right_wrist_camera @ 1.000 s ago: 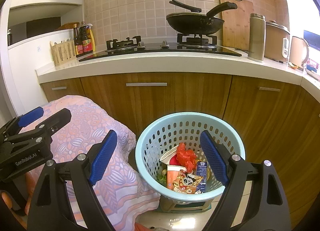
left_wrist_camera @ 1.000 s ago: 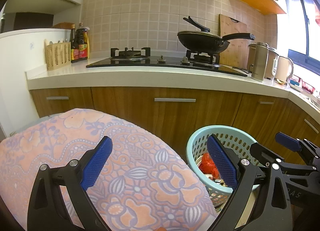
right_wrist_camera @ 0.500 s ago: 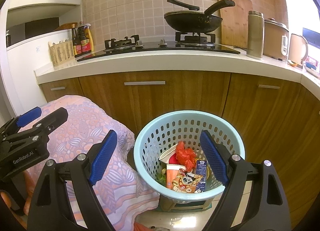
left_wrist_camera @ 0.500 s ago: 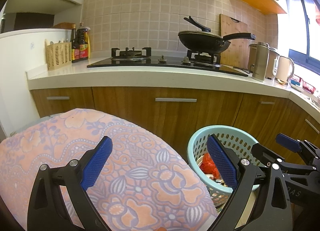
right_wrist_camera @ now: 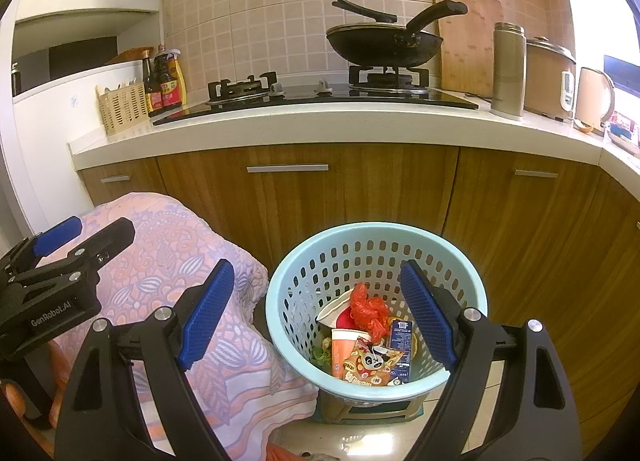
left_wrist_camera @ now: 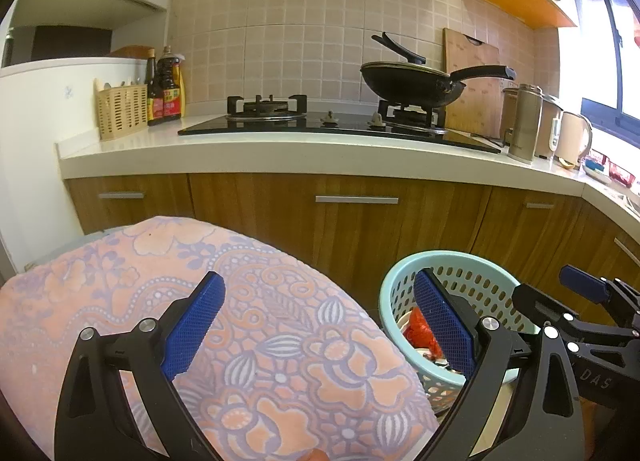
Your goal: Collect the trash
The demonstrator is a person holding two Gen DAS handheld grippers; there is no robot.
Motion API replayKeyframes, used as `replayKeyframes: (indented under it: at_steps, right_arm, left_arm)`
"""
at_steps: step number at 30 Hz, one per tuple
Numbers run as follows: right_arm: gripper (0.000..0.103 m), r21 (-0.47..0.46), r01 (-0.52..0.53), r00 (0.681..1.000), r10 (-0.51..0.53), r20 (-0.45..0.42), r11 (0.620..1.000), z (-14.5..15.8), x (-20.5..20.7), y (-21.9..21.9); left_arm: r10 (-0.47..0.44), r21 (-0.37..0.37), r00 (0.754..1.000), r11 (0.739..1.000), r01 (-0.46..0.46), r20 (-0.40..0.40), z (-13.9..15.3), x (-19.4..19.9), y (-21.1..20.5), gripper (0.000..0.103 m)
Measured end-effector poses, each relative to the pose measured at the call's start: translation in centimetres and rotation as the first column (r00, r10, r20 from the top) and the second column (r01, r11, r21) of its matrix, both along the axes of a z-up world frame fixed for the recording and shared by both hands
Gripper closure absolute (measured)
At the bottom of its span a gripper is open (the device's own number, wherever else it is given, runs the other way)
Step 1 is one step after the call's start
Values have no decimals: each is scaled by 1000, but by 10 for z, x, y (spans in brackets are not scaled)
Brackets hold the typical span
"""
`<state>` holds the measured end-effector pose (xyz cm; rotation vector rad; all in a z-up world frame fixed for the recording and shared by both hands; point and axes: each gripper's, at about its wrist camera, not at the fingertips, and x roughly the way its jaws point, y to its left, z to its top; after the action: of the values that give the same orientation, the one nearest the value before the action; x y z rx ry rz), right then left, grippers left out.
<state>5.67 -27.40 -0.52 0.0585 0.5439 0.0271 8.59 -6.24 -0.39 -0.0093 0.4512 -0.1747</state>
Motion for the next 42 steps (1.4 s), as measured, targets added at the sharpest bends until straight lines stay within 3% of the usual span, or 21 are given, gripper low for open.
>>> replayKeyframes:
  at_steps: [6, 9, 14, 42]
  right_arm:
    - [22, -8, -5, 1000, 5, 1, 1000, 0, 0, 3]
    - [22, -8, -5, 1000, 5, 0, 1000, 0, 0, 3]
    - [22, -9, -4, 1000, 4, 4, 1000, 1, 0, 3]
    - [22, -7, -12, 998, 12, 55, 1000, 18, -7, 5]
  left_arm:
    - [4, -14, 1000, 1000, -4, 8, 2, -2, 3, 8]
    - [29, 16, 999, 999, -30, 26, 3, -4, 1, 7]
    - [24, -15, 1000, 1000, -24, -5, 4, -1, 5, 7]
    - [65, -3, 998, 998, -65, 2, 3, -1, 5, 7]
